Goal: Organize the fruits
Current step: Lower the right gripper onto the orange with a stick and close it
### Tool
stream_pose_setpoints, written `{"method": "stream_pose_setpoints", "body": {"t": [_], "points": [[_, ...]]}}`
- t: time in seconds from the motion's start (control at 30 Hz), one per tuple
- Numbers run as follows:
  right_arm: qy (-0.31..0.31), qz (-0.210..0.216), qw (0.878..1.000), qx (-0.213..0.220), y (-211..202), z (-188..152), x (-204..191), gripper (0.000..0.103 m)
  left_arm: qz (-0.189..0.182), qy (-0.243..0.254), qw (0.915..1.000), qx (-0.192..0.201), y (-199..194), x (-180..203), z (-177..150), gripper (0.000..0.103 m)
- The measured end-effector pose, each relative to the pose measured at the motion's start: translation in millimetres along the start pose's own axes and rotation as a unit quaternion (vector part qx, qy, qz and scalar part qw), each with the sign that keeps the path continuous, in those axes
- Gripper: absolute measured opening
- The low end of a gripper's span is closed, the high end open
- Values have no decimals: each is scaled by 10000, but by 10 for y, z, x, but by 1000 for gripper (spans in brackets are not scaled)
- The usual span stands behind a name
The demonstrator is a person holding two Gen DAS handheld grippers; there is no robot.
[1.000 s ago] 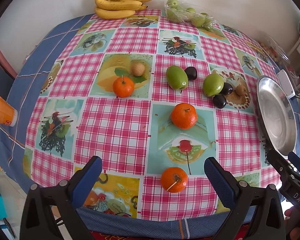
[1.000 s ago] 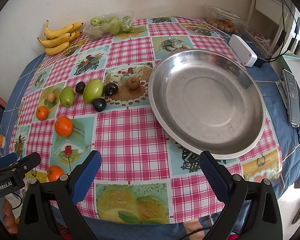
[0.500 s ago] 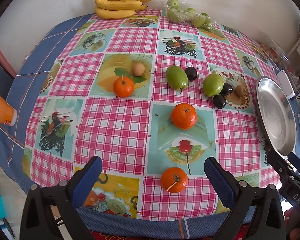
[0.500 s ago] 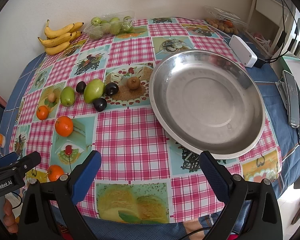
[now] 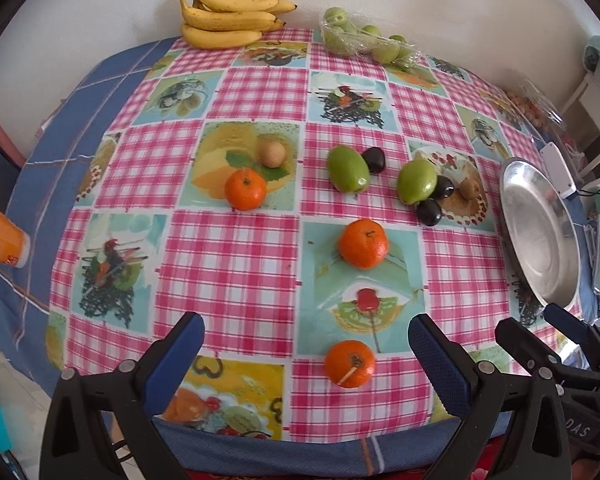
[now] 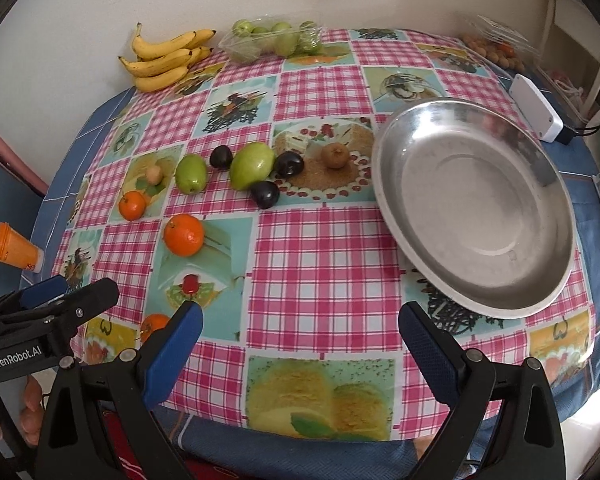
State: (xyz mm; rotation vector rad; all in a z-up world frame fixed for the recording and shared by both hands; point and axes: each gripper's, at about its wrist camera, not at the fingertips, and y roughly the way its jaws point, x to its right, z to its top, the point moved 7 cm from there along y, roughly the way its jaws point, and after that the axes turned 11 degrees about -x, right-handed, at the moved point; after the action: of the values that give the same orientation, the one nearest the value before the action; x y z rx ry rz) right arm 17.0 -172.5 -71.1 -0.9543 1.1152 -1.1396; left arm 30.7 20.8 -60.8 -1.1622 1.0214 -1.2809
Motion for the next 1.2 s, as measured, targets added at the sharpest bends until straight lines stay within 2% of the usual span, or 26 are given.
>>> {"method": "stream_pose_setpoints", "body": {"t": [0.1, 0.33, 0.63, 0.87, 0.93, 1.07, 1.2], "points": [[-90, 125, 9999, -49, 32, 0, -112, 98, 124, -83, 9999, -82, 12, -145, 26, 103], [-409, 512, 9974, -291, 192, -1, -493, 98, 89, -270, 9993, -263, 101, -452, 15, 103], [-974, 714, 9906, -642, 396, -79, -915, 98, -78, -525, 9975, -474, 237, -707, -28, 103], [-1326, 653, 9855, -837, 543, -157, -1115, 95, -204, -623, 9960, -615, 326, -769, -58, 103], [-1391, 649, 9841, -895, 583, -170, -1158, 84, -203, -630, 9958, -634, 345, -780, -61, 103], [-1470, 535, 9819, -1070, 692, -210, -1218, 75, -241, -640, 9954, -669, 384, -803, -63, 103], [-1488, 479, 9808, -1164, 769, -242, -1245, 59, -256, -635, 9953, -678, 420, -817, -67, 103]]}}
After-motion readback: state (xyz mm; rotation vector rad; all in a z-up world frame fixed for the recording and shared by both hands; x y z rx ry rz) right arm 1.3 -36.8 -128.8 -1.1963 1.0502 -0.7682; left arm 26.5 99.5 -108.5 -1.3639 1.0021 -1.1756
